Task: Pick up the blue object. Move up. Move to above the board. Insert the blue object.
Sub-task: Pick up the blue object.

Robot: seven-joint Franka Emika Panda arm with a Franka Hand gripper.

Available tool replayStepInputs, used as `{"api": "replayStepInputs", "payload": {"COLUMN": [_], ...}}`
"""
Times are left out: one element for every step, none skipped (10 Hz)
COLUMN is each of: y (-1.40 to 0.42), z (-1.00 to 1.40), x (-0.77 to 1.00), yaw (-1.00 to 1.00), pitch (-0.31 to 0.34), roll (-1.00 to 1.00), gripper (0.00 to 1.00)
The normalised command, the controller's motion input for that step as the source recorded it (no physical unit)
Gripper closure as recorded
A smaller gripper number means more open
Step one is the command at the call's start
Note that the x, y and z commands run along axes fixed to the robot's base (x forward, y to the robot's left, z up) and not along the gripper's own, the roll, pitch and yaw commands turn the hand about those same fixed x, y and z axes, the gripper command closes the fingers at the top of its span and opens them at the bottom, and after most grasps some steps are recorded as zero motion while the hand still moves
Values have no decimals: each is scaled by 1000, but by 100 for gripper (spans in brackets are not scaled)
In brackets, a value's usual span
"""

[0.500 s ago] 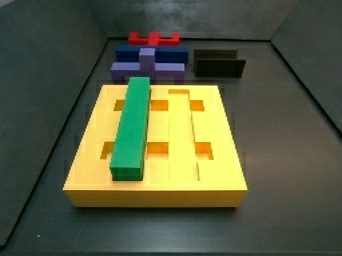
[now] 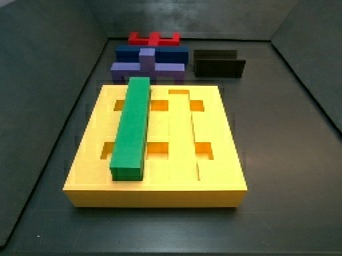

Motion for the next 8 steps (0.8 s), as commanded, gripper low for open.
{"api": "replayStepInputs", "payload": {"y": [0,0,0,0,0,0,0,0], "z": [-74,-89,-77,-91,-80,-77,-71,-69], "x": [0,0,0,0,0,0,0,0], "yaw": [-574,-589,-614,-614,-620,-623,-626,-629], "pitch": [-59,-53,-36,-34,-20,-16,-9,-3], "roll": [-51,-40,-34,-30,-21,-26,-20,-19], "gripper": [0,0,0,0,0,0,0,0]}}
